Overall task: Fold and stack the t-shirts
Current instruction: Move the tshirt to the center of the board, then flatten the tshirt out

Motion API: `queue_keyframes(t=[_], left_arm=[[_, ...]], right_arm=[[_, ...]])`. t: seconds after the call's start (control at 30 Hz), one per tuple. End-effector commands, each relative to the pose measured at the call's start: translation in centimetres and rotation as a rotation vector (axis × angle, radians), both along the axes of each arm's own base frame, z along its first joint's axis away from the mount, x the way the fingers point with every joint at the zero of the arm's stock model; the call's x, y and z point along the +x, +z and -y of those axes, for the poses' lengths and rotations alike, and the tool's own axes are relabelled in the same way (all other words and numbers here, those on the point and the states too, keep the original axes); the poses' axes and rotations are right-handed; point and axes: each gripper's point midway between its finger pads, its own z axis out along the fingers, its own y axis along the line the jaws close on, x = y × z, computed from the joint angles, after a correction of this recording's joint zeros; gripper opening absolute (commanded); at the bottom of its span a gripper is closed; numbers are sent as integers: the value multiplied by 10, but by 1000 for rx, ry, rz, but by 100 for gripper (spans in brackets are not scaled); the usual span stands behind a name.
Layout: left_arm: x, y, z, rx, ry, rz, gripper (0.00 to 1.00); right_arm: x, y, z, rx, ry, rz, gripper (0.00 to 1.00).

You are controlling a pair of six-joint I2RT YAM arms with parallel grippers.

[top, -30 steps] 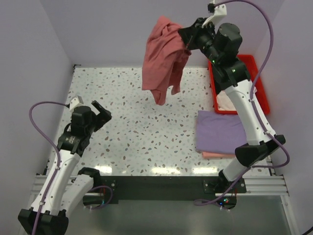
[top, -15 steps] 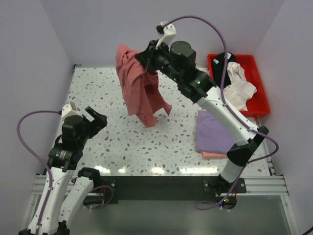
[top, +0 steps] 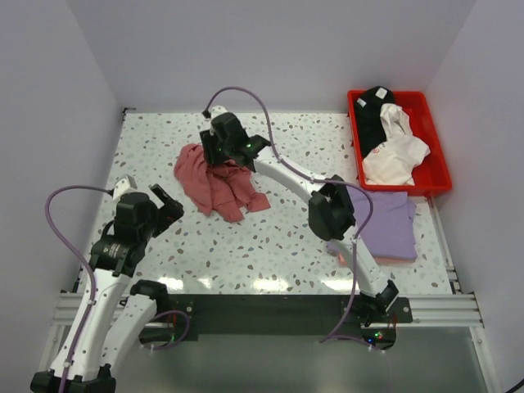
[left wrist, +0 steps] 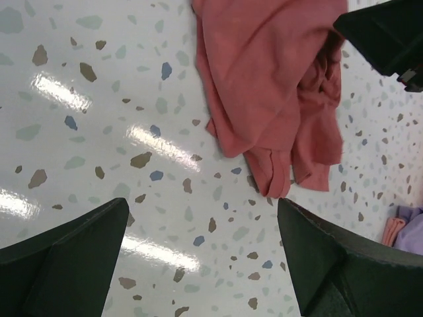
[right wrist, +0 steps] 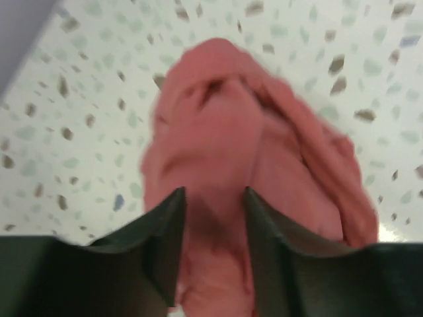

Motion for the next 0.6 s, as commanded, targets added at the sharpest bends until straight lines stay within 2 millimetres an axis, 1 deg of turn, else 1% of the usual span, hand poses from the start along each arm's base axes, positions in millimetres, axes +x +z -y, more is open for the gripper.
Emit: queue_keyframes(t=[0.0,0.03,0.07,0.1,0.13,0.17,0.2,0.23,0.27,0.3,0.33,0.37,0.4,0.43,0.47,0.5,0.53,0.57], left_arm=[[6,-21,2,-18,17,-52,100],[9,-23,4,-24,10,-51,100],[10,-27,5,-26,6,-59,100],[10,-39,7,-27,-2,-84,100],[16,-38,13,-45,-28,-64,100],[16,-46,16,-52,-44,-75,100],[18,-51,19,-59,-57,-85,99],[23,-50,27,-81,-91,-63,98],[23,-61,29,-85,-103,-87,98],[25,-65,32,-92,-114,-94,95],[31,-65,36,-103,-132,-76,92],[31,-78,38,-104,-138,-110,88],[34,-80,40,-106,-150,-111,86],[42,-79,43,-109,-161,-91,84],[44,-88,48,-115,-186,-122,80],[46,-91,50,-116,-197,-127,78],[54,-89,54,-126,-215,-106,77],[56,-97,56,-126,-226,-128,73]], right_arm=[[0,36,0,13,42,70,50],[-2,44,3,8,51,89,55],[-5,37,9,-15,53,79,63],[-5,43,16,-15,40,95,69],[-11,76,28,9,33,139,79],[-17,59,38,-29,24,109,99],[-16,68,51,-25,-6,124,99],[-24,93,67,5,-28,146,99],[-31,71,84,-34,-50,102,99],[-31,67,102,-42,-85,82,99],[-35,61,114,-34,-112,52,99],[-45,52,143,-43,-146,17,99],[-50,43,155,-40,-162,-7,99],[-59,37,164,-15,-165,-40,99],[-76,15,184,-30,-176,-87,99],[-78,13,196,-1,-200,-98,99],[-86,4,204,0,-200,-117,99],[-101,-8,217,-13,-210,-135,99]])
